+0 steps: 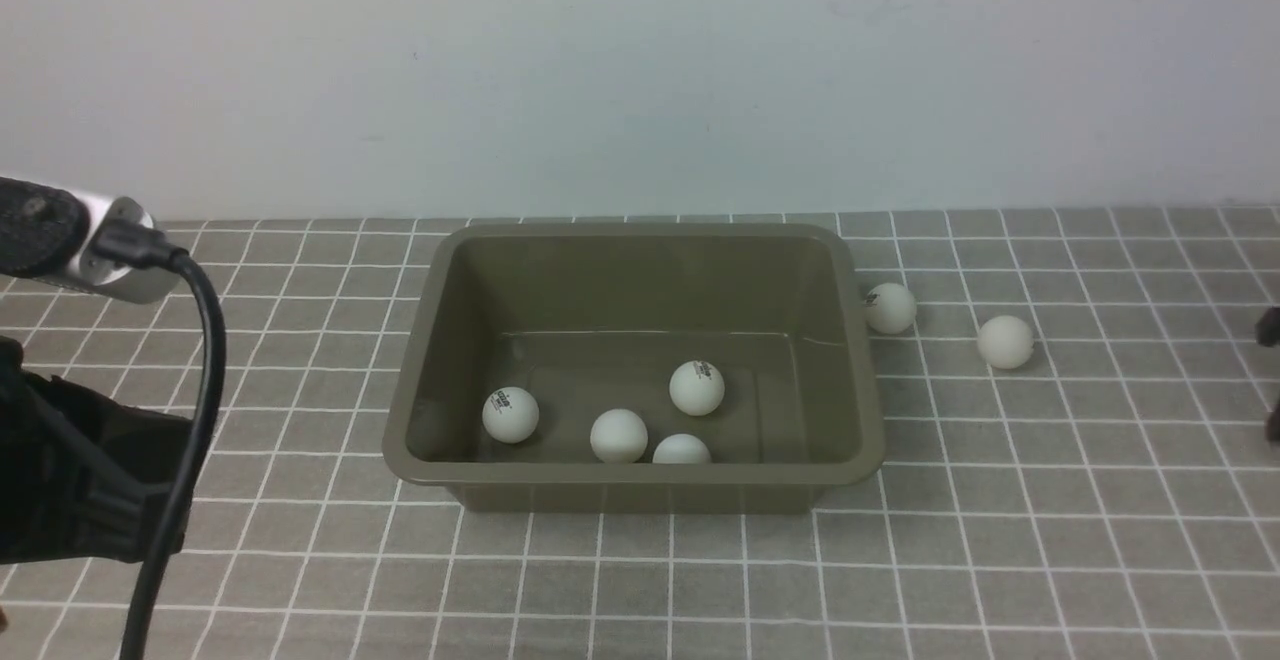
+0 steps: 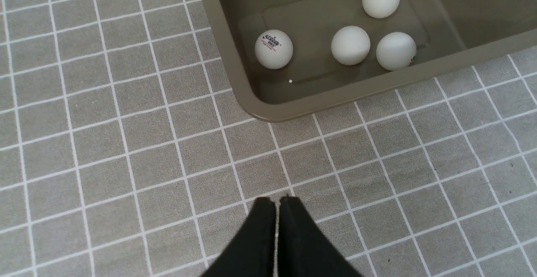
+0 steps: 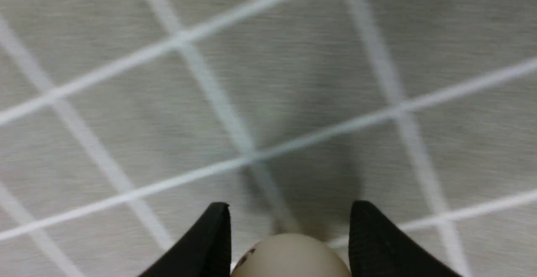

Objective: Put the table tennis balls into the box on the grey coffee tablecloth.
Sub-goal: 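Reach for and grasp a ping pong ball on the table, then release the ping pong ball into the bin and lift the gripper away, then reach for and grasp a ping pong ball on the table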

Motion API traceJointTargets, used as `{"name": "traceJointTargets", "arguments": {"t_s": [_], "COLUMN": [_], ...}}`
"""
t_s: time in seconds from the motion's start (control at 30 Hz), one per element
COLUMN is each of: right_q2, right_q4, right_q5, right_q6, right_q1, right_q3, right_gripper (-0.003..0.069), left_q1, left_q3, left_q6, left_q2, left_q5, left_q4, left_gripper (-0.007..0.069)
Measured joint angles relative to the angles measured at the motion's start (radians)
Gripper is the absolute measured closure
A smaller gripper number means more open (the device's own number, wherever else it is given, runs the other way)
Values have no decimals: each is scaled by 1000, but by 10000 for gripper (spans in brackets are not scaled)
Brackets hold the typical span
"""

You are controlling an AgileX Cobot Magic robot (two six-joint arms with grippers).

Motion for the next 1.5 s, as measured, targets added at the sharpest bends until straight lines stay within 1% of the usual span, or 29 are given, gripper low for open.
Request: {"name": "traceJointTargets", "arguments": {"t_s": [0.07,0.17,0.3,0.33,0.37,0.4,0.5,0.53,0.6,0.63,0.67,0.7,0.73,0.77,0.83,0.93,0.97,1.0,1.07,1.17,1.27,1.37,1.5], "right_q2": [-7,-65,-98,-94,-86,-67,16,49,93,127,131,151,156,156,154,129,119,110,93,78,91,130,169], "right_q4": [24,84,142,147,147,147,147,147,144,140,138,124,101,97,47,-101,-149,-167,-198,-167,-115,-79,-53], "right_q5": [0,-1,-1,-1,0,2,10,13,14,15,15,17,21,22,24,27,28,27,24,23,24,23,20], "right_q6": [-10,-10,-9,-9,-10,-11,-11,-7,8,24,24,26,25,25,22,47,70,80,104,130,144,149,147], "right_q1": [24,135,317,388,435,505,641,678,726,759,759,786,803,803,811,788,759,742,679,530,462,420,421], "right_q3": [-15,-96,-228,-267,-298,-344,-464,-504,-556,-597,-602,-628,-646,-648,-661,-666,-664,-661,-636,-561,-508,-476,-450], "right_gripper": [326,326,326,326,326,326,319,298,232,170,159,87,29,23,-12,-28,-23,-19,3,49,74,84,88], "left_q1": [0,0,0,0,0,0,0,0,0,0,0,0,0,0,1,0,0,0,0,0,0,0,0], "left_q3": [0,0,0,0,0,0,0,0,0,0,0,0,0,0,0,0,0,0,0,0,0,0,0], "left_q6": [0,0,0,0,0,0,0,0,0,0,0,0,0,0,0,0,0,0,0,0,0,0,0], "left_q2": [0,0,0,0,0,0,0,0,0,0,0,0,0,0,0,0,0,0,0,0,0,0,0], "left_q5": [0,0,-10,-12,-15,-15,-15,-15,-13,-12,-11,-6,-6,-6,-1,3,9,13,26,53,53,53,51], "left_q4": [0,0,0,0,0,0,0,0,0,0,0,0,0,0,0,0,0,0,0,0,1,1,1], "left_gripper": [629,629,629,629,629,629,629,629,629,629,629,629,629,629,629,629,629,629,629,629,629,629,629]}}
